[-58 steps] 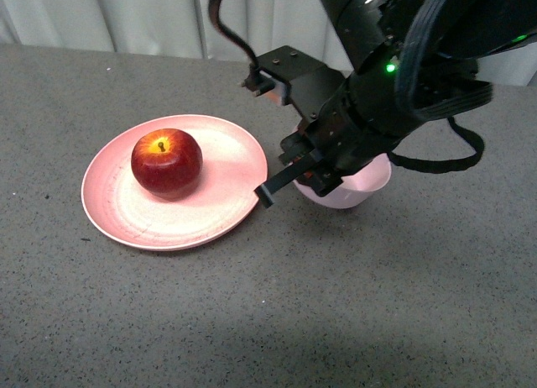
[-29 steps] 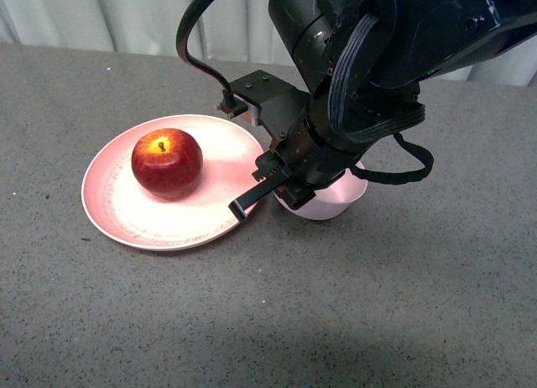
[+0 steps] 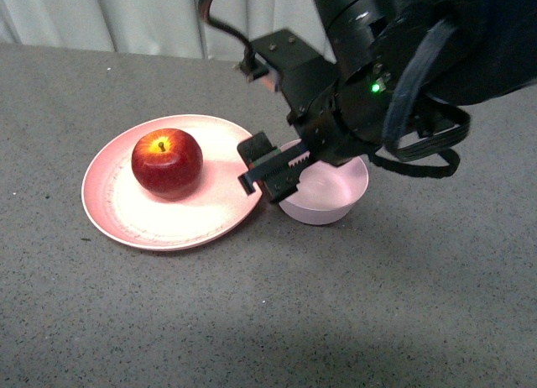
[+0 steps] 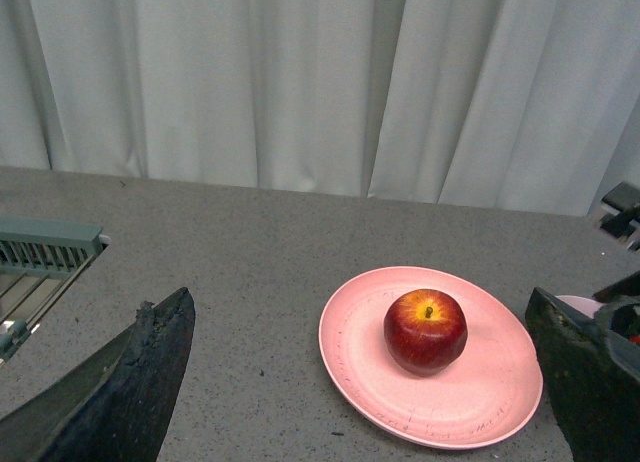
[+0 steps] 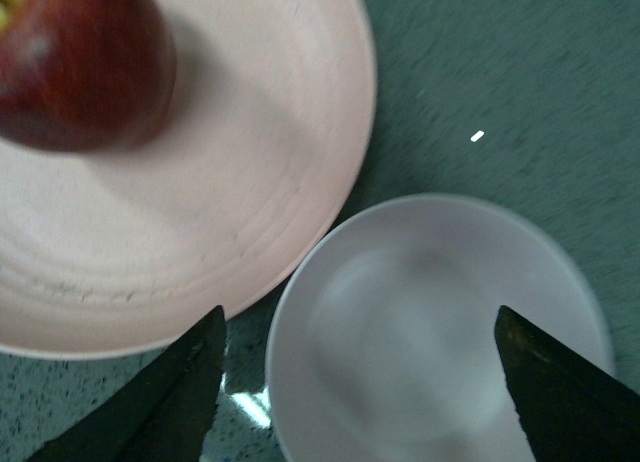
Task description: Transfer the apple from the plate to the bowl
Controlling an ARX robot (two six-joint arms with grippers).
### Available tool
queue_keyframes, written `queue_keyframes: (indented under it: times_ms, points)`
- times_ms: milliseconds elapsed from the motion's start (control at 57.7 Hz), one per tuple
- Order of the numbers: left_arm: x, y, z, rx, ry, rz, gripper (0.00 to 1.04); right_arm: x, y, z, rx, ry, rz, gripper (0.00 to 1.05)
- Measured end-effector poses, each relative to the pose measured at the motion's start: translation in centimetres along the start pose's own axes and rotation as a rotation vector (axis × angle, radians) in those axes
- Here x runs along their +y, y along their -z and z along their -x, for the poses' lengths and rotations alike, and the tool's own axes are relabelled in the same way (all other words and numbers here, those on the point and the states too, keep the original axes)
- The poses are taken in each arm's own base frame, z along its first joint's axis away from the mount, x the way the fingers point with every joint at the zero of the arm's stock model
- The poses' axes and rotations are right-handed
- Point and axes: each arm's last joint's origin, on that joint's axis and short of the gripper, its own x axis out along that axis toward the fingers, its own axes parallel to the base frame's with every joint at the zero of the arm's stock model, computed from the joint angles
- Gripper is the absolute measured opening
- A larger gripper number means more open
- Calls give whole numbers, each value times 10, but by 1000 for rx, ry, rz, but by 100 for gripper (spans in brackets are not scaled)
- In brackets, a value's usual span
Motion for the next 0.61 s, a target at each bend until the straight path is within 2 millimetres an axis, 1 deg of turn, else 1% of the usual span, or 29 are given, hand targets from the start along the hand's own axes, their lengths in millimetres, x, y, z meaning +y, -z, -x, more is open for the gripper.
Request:
queue_keyframes:
  times_ms: [69,87,121,191,294,312,346,364,398,416,433,468,485,554,572,606]
  points:
    - [0,0,0,0,0,0,98,-5,-3,12,-77,52,-7,91]
    - [0,0,0,0,0,0,98,-7,-4,17,-102,73,-11,95]
    - [0,0,0,0,0,0,98,-10,-5,25,-132,100,-19,97]
    - [0,0,0,0,0,0,98,-14,-4,39,-176,147,-31,95]
    - [0,0,0,0,0,0,98,-21,5,58,-230,186,-70,95]
    - [0,0,0,0,0,0,98,-22,8,58,-259,242,-91,93]
    - [0,0,0,0,0,0,98,-25,14,61,-374,384,-154,86]
    - [0,0,0,0,1,0,98,-26,21,65,-455,467,-192,81]
    - [0,0,0,0,1,0,98,-29,35,74,-533,553,-245,74]
    - [0,0,0,0,1,0,98,-30,41,80,-570,572,-261,70]
    - [0,0,0,0,-2,0,98,-33,49,90,-623,593,-282,65]
    - [0,0,0,0,-3,0,98,-36,56,104,-682,606,-301,58]
    - [0,0,0,0,-2,0,98,-38,60,114,-714,613,-309,53]
    - [0,0,0,0,-2,0,98,-41,70,140,-729,614,-318,38]
    - [0,0,0,0,-2,0,98,-42,72,142,-731,613,-318,36]
    - [0,0,0,0,-2,0,98,-42,78,151,-736,614,-320,29]
